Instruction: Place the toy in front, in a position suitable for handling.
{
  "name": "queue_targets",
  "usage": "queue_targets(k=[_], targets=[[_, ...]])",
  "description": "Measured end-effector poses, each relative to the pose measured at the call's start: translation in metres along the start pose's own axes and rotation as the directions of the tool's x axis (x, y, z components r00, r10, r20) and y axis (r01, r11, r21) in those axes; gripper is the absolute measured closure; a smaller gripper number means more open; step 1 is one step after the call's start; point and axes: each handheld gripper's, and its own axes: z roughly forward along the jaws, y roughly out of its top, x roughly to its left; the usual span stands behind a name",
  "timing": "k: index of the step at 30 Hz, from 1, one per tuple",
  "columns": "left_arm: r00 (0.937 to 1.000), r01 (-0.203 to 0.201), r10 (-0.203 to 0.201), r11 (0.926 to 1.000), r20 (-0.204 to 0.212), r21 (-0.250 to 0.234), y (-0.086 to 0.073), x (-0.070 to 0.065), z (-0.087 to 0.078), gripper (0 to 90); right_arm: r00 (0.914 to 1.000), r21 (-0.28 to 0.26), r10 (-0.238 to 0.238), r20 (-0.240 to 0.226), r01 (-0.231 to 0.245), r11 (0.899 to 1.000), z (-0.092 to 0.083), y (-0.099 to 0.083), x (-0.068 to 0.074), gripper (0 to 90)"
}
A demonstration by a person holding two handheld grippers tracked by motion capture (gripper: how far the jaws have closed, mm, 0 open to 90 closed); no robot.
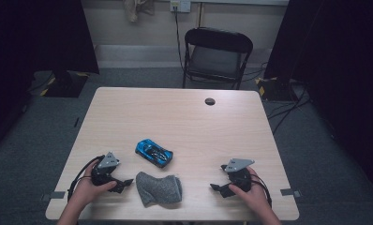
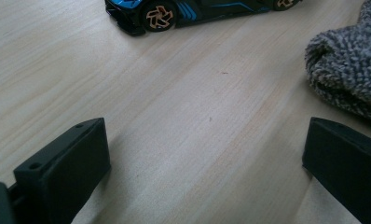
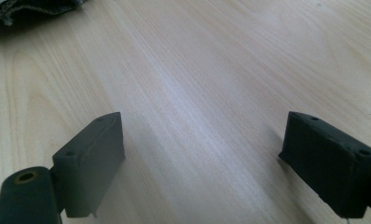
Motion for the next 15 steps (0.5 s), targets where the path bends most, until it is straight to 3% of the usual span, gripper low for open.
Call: queue_targets(k=[15], targets=[[1.0, 0.002, -0.002, 1.0, 0.002, -0.001, 0.0, -0.0001, 0.0001, 0.0, 0.9998, 0.0, 0.017, 0.011, -0.017, 1.0, -0.0009, -0.0005, 0.0012, 12.5]])
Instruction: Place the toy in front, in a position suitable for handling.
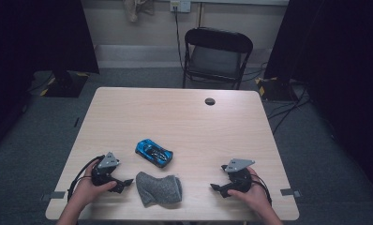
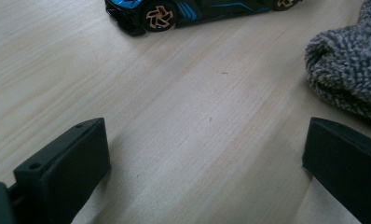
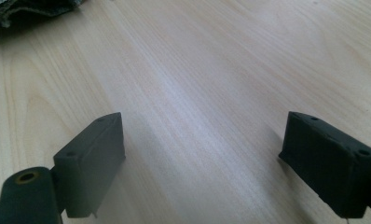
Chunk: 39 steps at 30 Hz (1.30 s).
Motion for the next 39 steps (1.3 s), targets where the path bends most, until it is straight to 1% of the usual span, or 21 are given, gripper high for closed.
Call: queue_targets(k=[3, 5, 7, 8, 9, 10, 13, 14, 15, 17, 19, 20, 21, 24, 25, 28, 31, 32, 33, 38, 39], targets=[[1.0, -0.002, 0.002, 1.0, -0.001, 0.001, 0.0, 0.0, 0.0, 0.0, 0.9999, -0.002, 0.013, 0.009, -0.013, 1.0, 0.0, 0.001, 0.0, 14.4], [1.0, 0.0, 0.0, 1.0, 0.0, 0.0, 0.0, 0.0, 0.0, 0.0, 0.9992, 0.009, 0.04, 0.003, -0.04, 0.999, -0.001, 0.003, -0.001, 15.1], [1.0, -0.002, 0.002, 1.0, -0.001, 0.001, 0.0, 0.0, 0.0, 0.0, 0.9978, 0.011, 0.065, 0.01, -0.065, 0.998, -0.002, 0.006, -0.004, 16.5], [1.0, -0.002, 0.002, 1.0, -0.001, 0.001, 0.0, 0.0, 0.0, 0.0, 0.9978, 0.011, 0.065, 0.01, -0.065, 0.998, -0.002, 0.006, -0.004, 16.5], [1.0, -0.002, 0.002, 1.0, -0.001, 0.0, 0.0, 0.0, 0.0, 0.0, 0.9961, 0.005, 0.089, -0.003, -0.089, 0.996, -0.003, 0.009, -0.007, 16.4], [1.0, -0.002, 0.002, 1.0, -0.001, 0.0, 0.0, 0.0, 0.0, 0.0, 0.9961, 0.005, 0.089, -0.003, -0.089, 0.996, -0.003, 0.009, -0.007, 16.4], [1.0, -0.003, 0.003, 1.0, -0.001, 0.001, 0.0, 0.0, 0.0, 0.0, 0.9969, 0.005, 0.077, 0.017, -0.077, 0.997, -0.002, 0.019, -0.008, 16.2], [1.0, -0.003, 0.003, 1.0, -0.001, 0.001, 0.0, 0.0, 0.0, 0.0, 0.9969, 0.005, 0.077, 0.017, -0.077, 0.997, -0.002, 0.019, -0.008, 16.2], [1.0, -0.003, 0.003, 1.0, -0.001, 0.001, 0.0, 0.0, 0.0, 0.0, 0.9961, -0.008, 0.087, 0.013, -0.087, 0.996, 0.0, 0.025, -0.008, 16.1], [1.0, -0.003, 0.003, 1.0, -0.001, 0.001, 0.0, 0.0, 0.0, 0.0, 0.9965, -0.019, 0.082, 0.013, -0.082, 0.996, 0.003, 0.033, -0.008, 16.1], [1.0, -0.003, 0.003, 1.0, -0.001, 0.001, 0.0, 0.0, 0.0, 0.0, 0.9963, -0.021, 0.086, 0.011, -0.085, 0.996, 0.006, 0.04, -0.007, 15.8], [1.0, -0.003, 0.003, 1.0, -0.001, 0.001, 0.0, 0.0, 0.0, 0.0, 0.9963, -0.021, 0.086, 0.011, -0.085, 0.996, 0.006, 0.04, -0.007, 15.8], [1.0, -0.004, 0.004, 1.0, -0.001, 0.001, 0.0, 0.0, 0.0, 0.0, 0.9962, -0.033, 0.087, 0.0, -0.087, 0.996, 0.012, 0.048, -0.005, 15.7], [1.0, -0.003, 0.003, 1.0, -0.001, 0.001, 0.0, 0.0, 0.0, 0.0, 0.9968, -0.029, 0.079, 0.004, -0.079, 0.996, 0.017, 0.055, -0.003, 15.5], [1.0, -0.003, 0.003, 1.0, -0.001, 0.001, 0.0, 0.0, 0.0, 0.0, 0.9971, -0.029, 0.077, -0.003, -0.077, 0.997, 0.023, 0.062, -0.001, 15.1], [1.0, -0.003, 0.003, 1.0, -0.001, 0.001, 0.0, 0.0, 0.0, 0.0, 0.9968, -0.033, 0.079, -0.008, -0.079, 0.996, 0.029, 0.069, 0.001, 15.2], [1.0, -0.003, 0.003, 1.0, -0.001, 0.002, 0.0, 0.0, 0.0, 0.0, 0.9975, -0.028, 0.07, -0.013, -0.07, 0.997, 0.033, 0.074, 0.003, 15.1], [1.0, -0.003, 0.003, 1.0, 0.0, 0.001, 0.0, 0.0, 0.0, 0.0, 0.9978, -0.03, 0.065, -0.017, -0.065, 0.997, 0.037, 0.08, 0.006, 14.8], [1.0, -0.003, 0.003, 1.0, 0.0, 0.001, 0.0, 0.0, 0.0, 0.0, 0.9978, -0.03, 0.065, -0.017, -0.065, 0.997, 0.037, 0.08, 0.006, 14.8], [1.0, -0.003, 0.003, 1.0, -0.001, 0.001, 0.0, 0.0, 0.0, 0.0, 0.9978, -0.034, 0.06, -0.03, -0.061, 0.998, 0.046, 0.092, 0.011, 14.7], [1.0, -0.003, 0.003, 1.0, -0.001, 0.001, 0.0, 0.0, 0.0, 0.0, 0.9975, -0.034, 0.063, -0.031, -0.064, 0.997, 0.049, 0.097, 0.012, 14.7]])
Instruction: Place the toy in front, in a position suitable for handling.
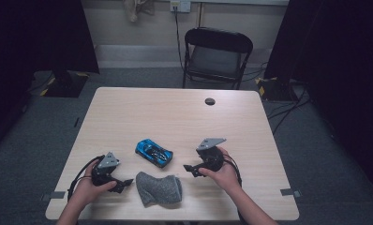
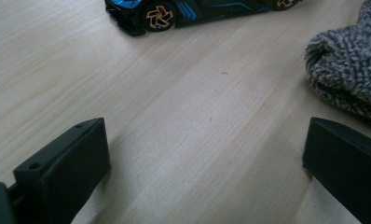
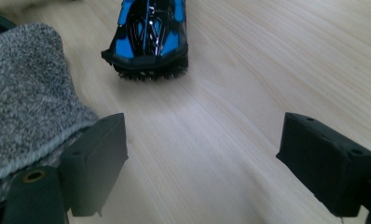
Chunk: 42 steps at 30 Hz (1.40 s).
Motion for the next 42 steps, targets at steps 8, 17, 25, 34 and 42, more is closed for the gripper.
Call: queue_targets(k=[8, 17, 25, 34, 42], targets=[[1.0, 0.001, -0.001, 1.0, 0.001, 0.0, 0.0, 0.0, 0.0, 0.0, 0.9999, 0.009, -0.011, -0.008, 0.011, 1.0, 0.013, 0.012, 0.001, 14.7], [1.0, 0.001, -0.001, 1.0, -0.002, 0.0, 0.001, 0.0, 0.001, 0.0, 0.9985, 0.022, -0.021, -0.051, 0.022, 1.0, 0.03, 0.025, 0.01, 14.6], [1.0, 0.001, -0.001, 1.0, -0.002, 0.0, 0.001, 0.0, 0.001, 0.0, 0.9976, 0.025, -0.029, -0.063, 0.03, 0.999, 0.042, 0.037, 0.014, 14.6], [1.0, 0.001, -0.001, 1.0, -0.002, 0.0, 0.001, 0.0, 0.001, 0.0, 0.9968, 0.016, -0.045, -0.066, 0.046, 0.999, 0.049, 0.05, 0.021, 14.4], [1.0, 0.001, -0.001, 1.0, -0.002, 0.0, 0.001, 0.0, 0.001, 0.0, 0.997, 0.004, -0.034, -0.069, 0.035, 0.999, 0.058, 0.059, 0.025, 14.4]])
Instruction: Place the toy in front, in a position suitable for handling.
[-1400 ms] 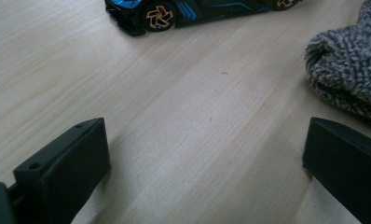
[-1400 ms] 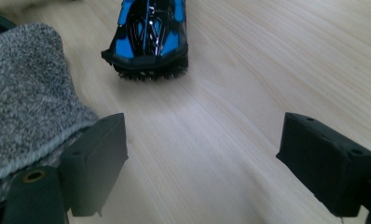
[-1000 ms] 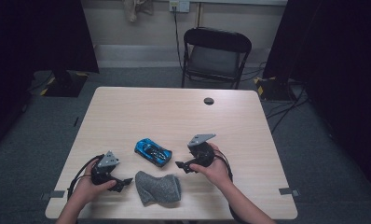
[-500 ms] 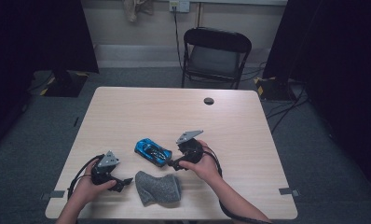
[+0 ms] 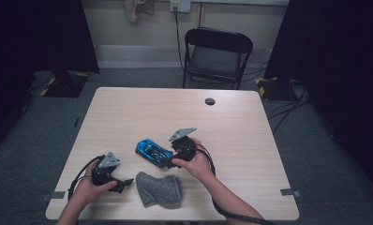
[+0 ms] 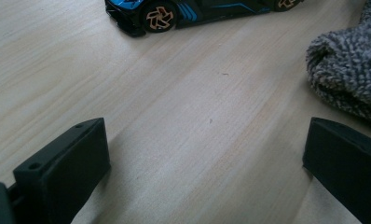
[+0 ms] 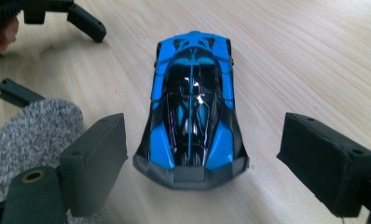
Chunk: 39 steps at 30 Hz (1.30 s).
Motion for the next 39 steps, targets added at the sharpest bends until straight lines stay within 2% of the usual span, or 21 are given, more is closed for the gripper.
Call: queue_targets(k=[7, 20, 25, 39], targets=[[1.0, 0.0, 0.0, 1.0, -0.001, 0.0, 0.0, 0.0, 0.0, 0.0, 1.0, -0.001, -0.008, 0.004, 0.008, 1.0, 0.008, 0.009, 0.005, 14.4], [1.0, 0.0, 0.0, 1.0, -0.001, 0.0, 0.0, 0.0, 0.0, 0.0, 0.9999, 0.006, -0.016, 0.005, 0.016, 1.0, 0.025, 0.014, 0.009, 14.3], [1.0, -0.001, 0.001, 1.0, -0.001, 0.0, 0.0, 0.0, 0.0, 0.0, 0.9999, 0.012, -0.012, -0.002, 0.012, 1.0, 0.032, 0.015, 0.009, 14.3], [1.0, 0.0, 0.0, 1.0, 0.001, 0.0, 0.0, 0.0, 0.0, 0.0, 0.9999, 0.021, -0.002, 0.015, 0.002, 1.0, 0.049, 0.013, 0.006, 14.3]])
